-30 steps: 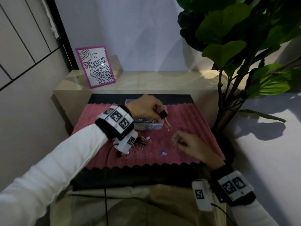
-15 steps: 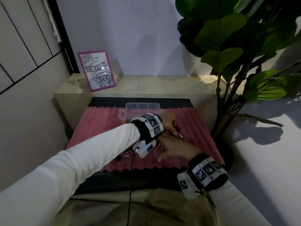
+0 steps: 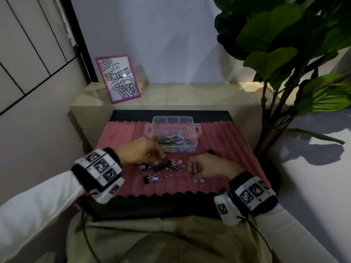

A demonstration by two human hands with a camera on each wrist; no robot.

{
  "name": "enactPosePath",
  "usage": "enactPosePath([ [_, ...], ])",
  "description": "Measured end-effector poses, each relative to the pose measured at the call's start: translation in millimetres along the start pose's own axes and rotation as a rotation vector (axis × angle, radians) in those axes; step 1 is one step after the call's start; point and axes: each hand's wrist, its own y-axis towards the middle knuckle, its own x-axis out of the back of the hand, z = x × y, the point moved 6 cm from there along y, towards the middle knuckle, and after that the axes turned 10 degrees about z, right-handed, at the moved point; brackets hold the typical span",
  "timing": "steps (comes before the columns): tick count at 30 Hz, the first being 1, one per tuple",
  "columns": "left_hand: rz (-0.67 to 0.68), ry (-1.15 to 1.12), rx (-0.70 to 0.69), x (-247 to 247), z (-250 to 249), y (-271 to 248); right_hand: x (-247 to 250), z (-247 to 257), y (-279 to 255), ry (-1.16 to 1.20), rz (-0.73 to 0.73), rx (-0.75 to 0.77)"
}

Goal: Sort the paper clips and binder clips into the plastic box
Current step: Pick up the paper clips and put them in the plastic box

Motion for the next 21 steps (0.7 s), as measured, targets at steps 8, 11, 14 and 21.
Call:
enactPosePath([
  [8, -0.062, 0.046, -0.076, -28, 4, -18, 4, -10, -3, 0.054, 0.013, -0.001],
  [11, -0.045, 0.062, -0.076, -35, -1, -12, 14, -15, -7, 0.218, -0.057, 0.034],
  [14, -0.087, 0.057, -0.026, -18, -8, 6, 27, -21, -13, 0.378, -0.15, 0.077],
  [21, 0.066, 0.221, 0.028, -19, -24, 59, 45, -24, -19, 0.495, -0.29, 0.086],
])
